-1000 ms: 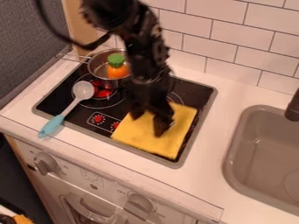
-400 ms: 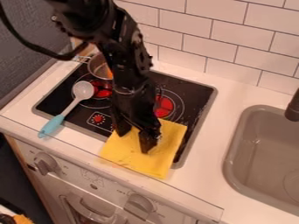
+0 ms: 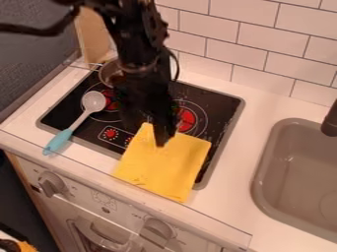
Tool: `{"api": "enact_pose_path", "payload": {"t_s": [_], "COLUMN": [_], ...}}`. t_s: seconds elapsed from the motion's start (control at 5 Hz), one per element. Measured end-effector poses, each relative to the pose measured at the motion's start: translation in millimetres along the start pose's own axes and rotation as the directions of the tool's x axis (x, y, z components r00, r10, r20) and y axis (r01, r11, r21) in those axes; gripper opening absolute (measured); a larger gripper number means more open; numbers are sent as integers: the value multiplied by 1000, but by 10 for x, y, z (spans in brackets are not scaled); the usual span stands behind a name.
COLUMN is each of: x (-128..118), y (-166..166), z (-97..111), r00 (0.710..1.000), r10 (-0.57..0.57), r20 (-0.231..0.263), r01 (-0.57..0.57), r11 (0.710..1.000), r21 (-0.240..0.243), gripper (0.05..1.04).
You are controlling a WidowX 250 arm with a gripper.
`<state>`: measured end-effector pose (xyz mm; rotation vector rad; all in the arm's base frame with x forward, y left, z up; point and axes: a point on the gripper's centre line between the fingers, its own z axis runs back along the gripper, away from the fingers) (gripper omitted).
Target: Move the yellow cloth at the bottom right burner
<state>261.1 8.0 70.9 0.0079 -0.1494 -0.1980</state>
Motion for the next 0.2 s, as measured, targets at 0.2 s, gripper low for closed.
{"api": "enact_pose_path", "payload": {"t_s": [0.2], "x": [-41], "y": [7], "z": [4], "r00": [999], "r10": [16], "r20": [-31], "r01": [-16], "r11": [1000], "r21": [20], "gripper": [999]}}
